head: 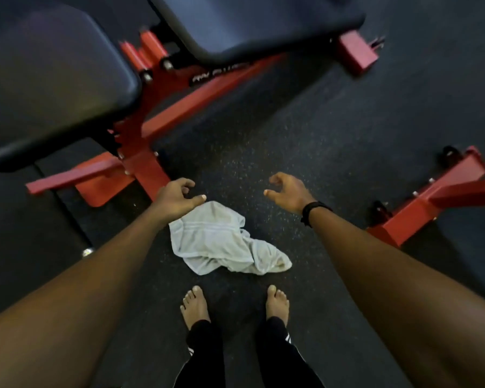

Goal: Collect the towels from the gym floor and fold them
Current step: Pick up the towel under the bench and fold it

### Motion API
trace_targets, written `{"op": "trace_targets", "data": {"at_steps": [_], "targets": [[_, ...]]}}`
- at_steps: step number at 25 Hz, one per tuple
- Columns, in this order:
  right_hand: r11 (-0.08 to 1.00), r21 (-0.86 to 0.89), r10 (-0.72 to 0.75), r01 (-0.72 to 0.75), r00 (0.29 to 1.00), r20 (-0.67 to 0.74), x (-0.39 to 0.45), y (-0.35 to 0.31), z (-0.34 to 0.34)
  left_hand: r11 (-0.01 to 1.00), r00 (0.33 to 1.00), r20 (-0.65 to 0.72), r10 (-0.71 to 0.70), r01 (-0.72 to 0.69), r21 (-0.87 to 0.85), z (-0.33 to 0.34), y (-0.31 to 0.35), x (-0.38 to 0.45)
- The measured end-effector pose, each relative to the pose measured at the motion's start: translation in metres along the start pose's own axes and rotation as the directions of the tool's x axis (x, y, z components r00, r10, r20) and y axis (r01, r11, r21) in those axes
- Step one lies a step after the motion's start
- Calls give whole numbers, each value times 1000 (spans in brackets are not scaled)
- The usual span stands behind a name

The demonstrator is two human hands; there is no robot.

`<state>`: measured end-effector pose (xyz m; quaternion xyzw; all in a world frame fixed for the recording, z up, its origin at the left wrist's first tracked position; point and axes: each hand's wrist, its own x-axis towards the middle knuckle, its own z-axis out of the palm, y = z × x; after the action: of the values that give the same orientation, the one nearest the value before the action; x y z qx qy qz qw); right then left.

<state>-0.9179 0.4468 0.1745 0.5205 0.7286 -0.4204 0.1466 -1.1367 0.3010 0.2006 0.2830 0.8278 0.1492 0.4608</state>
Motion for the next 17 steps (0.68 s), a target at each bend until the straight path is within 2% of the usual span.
{"op": "trace_targets", "data": {"at_steps": [6, 12, 15, 17], "targets": [[992, 37, 117, -120, 991, 62, 58, 89, 121, 997, 996, 91, -21, 14, 73, 85, -88, 77], [998, -40, 61, -54, 980, 188, 77, 145, 232, 991, 994, 103, -28, 14, 134, 148, -151, 119], [989, -151, 42, -2, 964, 261, 85, 163, 269, 989, 996, 88, -5, -8, 149, 164, -167, 134], [948, -316, 52, 35, 963, 264, 88, 170, 286, 988, 997, 72, 8, -19, 154, 170, -175, 141]]}}
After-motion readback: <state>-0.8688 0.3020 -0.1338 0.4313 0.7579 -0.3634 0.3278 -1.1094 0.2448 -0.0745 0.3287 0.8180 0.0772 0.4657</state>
